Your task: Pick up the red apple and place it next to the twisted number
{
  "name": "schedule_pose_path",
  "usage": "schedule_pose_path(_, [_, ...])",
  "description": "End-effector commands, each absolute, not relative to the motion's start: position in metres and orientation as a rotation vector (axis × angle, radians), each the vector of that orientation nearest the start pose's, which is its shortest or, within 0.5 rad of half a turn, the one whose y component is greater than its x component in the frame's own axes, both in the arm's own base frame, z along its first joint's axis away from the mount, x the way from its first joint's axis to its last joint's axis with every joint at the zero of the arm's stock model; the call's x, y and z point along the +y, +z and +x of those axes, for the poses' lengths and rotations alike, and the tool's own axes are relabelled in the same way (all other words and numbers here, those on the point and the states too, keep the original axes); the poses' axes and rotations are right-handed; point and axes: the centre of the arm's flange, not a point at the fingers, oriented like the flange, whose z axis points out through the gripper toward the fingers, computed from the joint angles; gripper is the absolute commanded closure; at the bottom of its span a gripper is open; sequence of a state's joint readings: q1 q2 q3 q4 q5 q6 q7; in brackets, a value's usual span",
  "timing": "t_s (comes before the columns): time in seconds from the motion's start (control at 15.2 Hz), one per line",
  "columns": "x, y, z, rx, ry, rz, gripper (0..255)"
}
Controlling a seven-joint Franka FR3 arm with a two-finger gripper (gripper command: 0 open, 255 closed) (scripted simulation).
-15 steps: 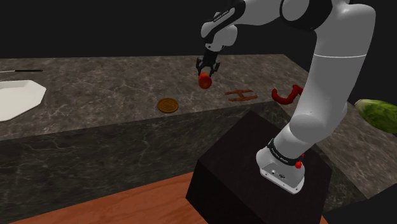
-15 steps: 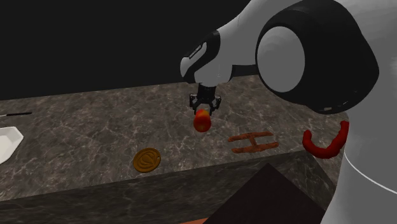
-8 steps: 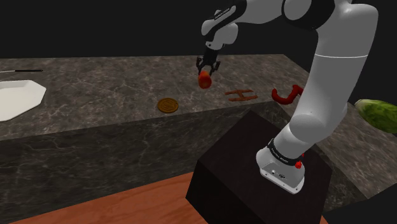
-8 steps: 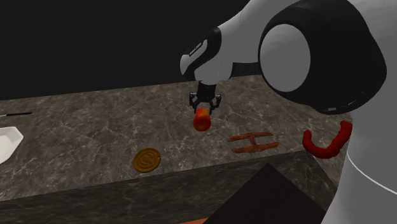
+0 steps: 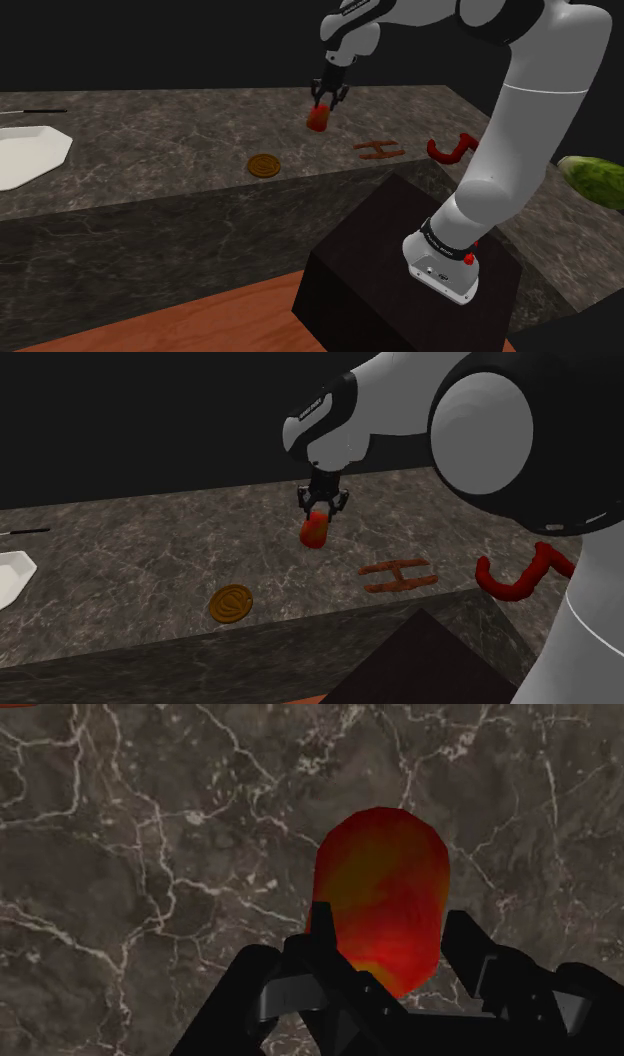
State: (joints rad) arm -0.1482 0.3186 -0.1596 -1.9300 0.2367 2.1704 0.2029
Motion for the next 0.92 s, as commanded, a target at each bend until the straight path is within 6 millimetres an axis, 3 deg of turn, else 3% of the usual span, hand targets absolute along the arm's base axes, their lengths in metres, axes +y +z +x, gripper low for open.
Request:
schedule_pose_path(0.0, [-0.171,0.33,0.583,0.95,0.097,-2.842,255])
schedule_pose_path(0.33, [-0.171,0.357,0.583,0.95,0.097,-2.842,255])
schedule_pose_path(0.4, [-0.172,0.352,0.583,0.95,0.096,-2.842,255])
schedule_pose_path(0.46, [-0.172,0.352,0.583,0.95,0.096,-2.842,0])
schedule_pose_path(0.73, [-0.199,0.306,0.622,0.7,0.21,-2.793,0])
schedule_pose_path(0.86, [-0.196,0.296,0.621,0.7,0.21,-2.793,0])
